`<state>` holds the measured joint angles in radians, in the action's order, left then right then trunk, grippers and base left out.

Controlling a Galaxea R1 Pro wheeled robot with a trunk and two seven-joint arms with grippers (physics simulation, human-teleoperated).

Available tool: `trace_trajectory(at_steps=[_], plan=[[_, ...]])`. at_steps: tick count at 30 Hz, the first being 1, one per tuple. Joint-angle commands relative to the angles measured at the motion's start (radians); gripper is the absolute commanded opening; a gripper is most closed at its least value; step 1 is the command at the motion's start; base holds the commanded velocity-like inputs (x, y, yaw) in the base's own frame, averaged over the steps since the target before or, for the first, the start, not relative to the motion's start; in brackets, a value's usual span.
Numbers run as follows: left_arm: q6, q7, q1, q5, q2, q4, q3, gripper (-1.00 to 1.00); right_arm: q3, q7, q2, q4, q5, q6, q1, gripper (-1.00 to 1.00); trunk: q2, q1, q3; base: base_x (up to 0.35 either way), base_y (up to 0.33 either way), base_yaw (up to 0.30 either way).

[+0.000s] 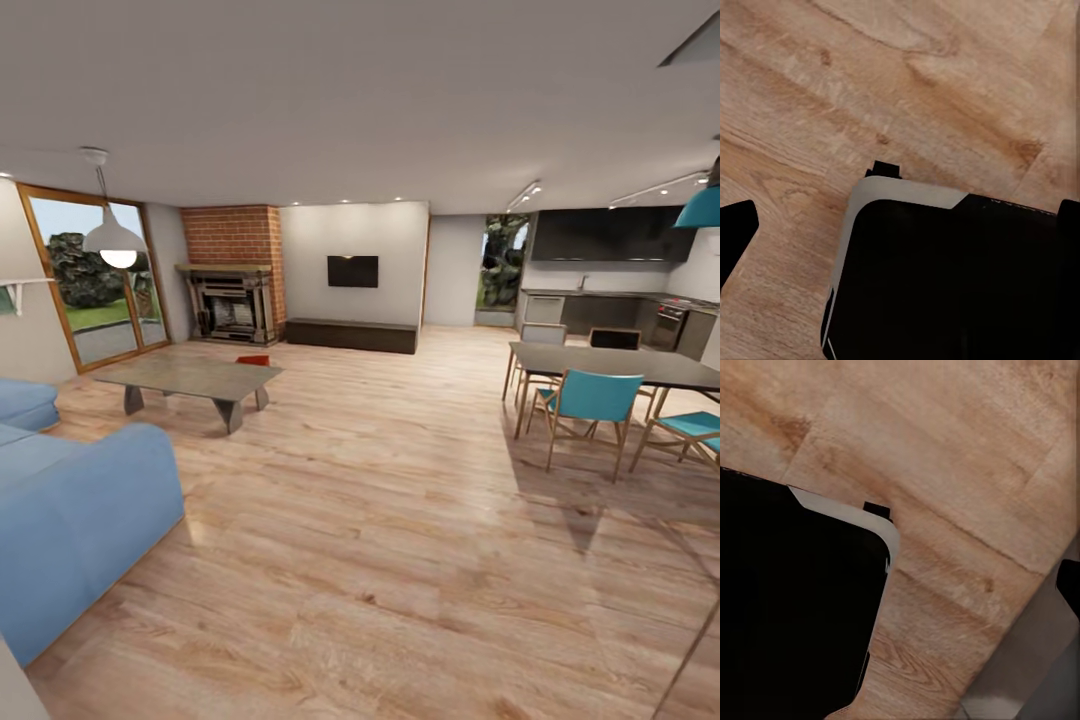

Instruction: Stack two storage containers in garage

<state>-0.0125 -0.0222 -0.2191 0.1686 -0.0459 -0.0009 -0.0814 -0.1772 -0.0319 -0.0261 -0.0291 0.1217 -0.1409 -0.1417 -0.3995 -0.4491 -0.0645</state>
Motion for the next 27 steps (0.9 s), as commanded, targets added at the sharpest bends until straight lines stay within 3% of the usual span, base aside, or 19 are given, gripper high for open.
trace_trajectory(at_steps=[1, 27], plan=[[-0.001, -0.002, 0.0, 0.003, 0.0, 0.001, -0.007, 1.0, -0.001, -0.003, 0.0, -0.003, 0.01, -0.005, -0.001, 1.0, -0.001, -0.001, 0.0, 0.323, 0.0, 0.0], [-0.001, -0.002, 0.0, 0.004, 0.0, 0.001, -0.007, 1.0, 0.002, -0.003, 0.0, -0.003, 0.011, -0.008, -0.001, 1.0, -0.001, -0.001, 0.0, 0.323, 0.0, 0.0]])
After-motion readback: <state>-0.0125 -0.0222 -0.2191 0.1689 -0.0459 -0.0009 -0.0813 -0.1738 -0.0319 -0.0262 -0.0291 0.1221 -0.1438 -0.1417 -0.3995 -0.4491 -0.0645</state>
